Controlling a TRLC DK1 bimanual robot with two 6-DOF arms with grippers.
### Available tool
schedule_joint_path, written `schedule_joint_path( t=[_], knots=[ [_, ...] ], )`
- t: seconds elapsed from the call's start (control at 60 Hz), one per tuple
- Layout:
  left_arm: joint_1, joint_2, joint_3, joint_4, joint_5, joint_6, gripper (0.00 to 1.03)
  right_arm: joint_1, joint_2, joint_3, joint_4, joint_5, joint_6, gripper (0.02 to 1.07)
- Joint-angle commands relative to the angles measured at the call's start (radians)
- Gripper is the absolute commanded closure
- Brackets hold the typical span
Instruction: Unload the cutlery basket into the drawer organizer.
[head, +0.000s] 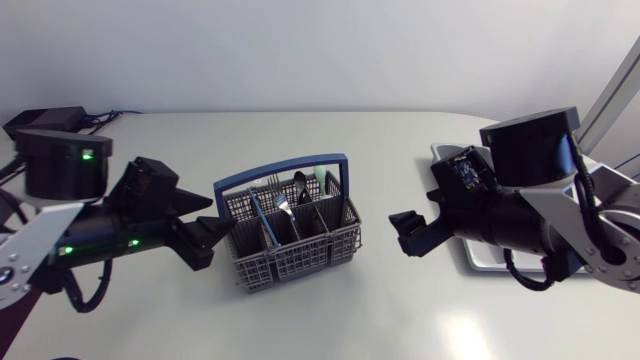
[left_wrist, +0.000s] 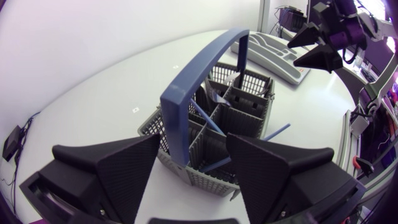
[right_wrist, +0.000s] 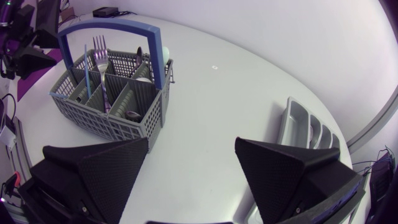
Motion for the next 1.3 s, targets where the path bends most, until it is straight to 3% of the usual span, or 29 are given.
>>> schedule_joint_path(
  t=[0.0,0.167,0.3,0.4,0.483,0.517,0.567,0.65,0.667,0.75,0.85,1.283],
  knots=[
    [0.009,-0.116,-0.031,-0.051,0.011,0.037,0.14,0.007,0.014,-0.016,-0.005,0.01,0.006,0.07],
    [0.127,-0.188,-0.036,-0.169,0.018,0.113,0.22,0.005,0.06,-0.011,0.015,0.01,0.001,0.07],
    [0.238,-0.138,-0.057,-0.16,0.074,0.146,0.41,0.005,0.101,0.003,0.028,0.007,0.0,0.12],
    [0.252,-0.04,-0.051,-0.119,0.075,0.141,0.56,0.002,0.129,0.01,0.042,0.004,-0.003,0.14],
    [0.255,0.075,-0.025,-0.099,0.078,0.136,0.71,0.001,0.147,0.016,0.057,-0.008,-0.013,0.22],
    [0.252,0.118,-0.014,-0.099,0.081,0.136,0.76,-0.001,0.155,0.019,0.068,-0.016,-0.016,0.28],
    [0.244,0.177,0.003,-0.094,0.09,0.135,0.83,-0.007,0.167,0.029,0.083,-0.036,-0.017,0.44],
    [0.21,0.229,0.013,-0.068,0.103,0.124,0.91,-0.01,0.191,0.041,0.13,-0.046,-0.033,0.8],
    [0.202,0.237,0.015,-0.06,0.104,0.121,0.93,-0.01,0.198,0.042,0.141,-0.057,-0.036,0.83],
    [0.167,0.269,0.032,-0.039,0.104,0.11,0.95,-0.01,0.256,0.073,0.147,-0.092,-0.039,0.94],
    [0.132,0.304,0.058,-0.016,0.104,0.086,0.98,-0.009,0.317,0.099,0.161,-0.109,-0.045,1.0],
    [0.021,0.574,0.246,0.096,0.103,0.026,0.98,0.002,0.371,0.107,0.18,-0.144,-0.046,1.0]
  ],
)
